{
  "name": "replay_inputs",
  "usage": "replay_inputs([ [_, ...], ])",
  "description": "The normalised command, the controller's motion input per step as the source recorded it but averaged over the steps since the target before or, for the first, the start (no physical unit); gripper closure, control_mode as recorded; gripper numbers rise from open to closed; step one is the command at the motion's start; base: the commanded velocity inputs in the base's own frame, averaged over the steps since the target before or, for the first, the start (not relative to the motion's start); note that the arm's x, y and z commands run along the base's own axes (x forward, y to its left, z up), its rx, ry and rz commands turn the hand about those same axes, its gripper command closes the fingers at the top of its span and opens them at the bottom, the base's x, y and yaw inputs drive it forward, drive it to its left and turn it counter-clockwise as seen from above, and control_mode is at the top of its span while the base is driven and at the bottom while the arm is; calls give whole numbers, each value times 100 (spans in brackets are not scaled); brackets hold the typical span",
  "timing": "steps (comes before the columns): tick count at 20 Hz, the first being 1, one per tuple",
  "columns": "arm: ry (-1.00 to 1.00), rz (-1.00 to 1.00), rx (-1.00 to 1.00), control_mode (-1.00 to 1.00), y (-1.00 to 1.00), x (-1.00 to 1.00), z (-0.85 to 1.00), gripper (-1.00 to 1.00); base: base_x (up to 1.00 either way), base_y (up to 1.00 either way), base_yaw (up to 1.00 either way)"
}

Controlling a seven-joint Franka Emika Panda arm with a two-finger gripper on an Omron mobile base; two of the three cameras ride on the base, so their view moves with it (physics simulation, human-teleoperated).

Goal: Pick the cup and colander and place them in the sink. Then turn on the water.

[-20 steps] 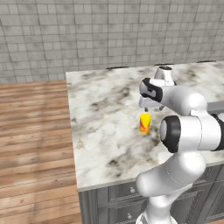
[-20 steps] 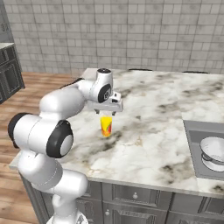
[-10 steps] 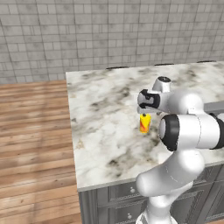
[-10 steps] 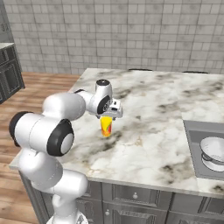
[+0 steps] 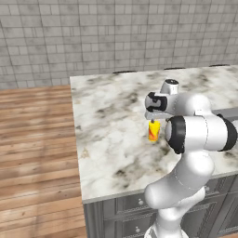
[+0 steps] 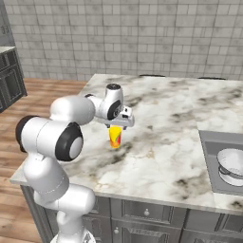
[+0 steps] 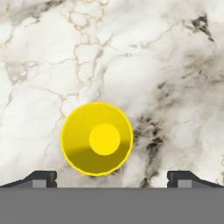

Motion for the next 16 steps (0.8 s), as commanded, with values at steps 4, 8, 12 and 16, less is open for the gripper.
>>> replay_inputs([
  [4, 10, -2, 0, -100, -10, 0, -1, -100, 0, 0, 0],
  [8, 7, 0, 0, -100, -5, 3, -4, -100, 0, 0, 0],
  [12, 2, 0, 0, -100, 0, 17, -12, -100, 0, 0, 0],
  [16, 0, 0, 0, -100, 0, 31, -16, -100, 0, 0, 0],
])
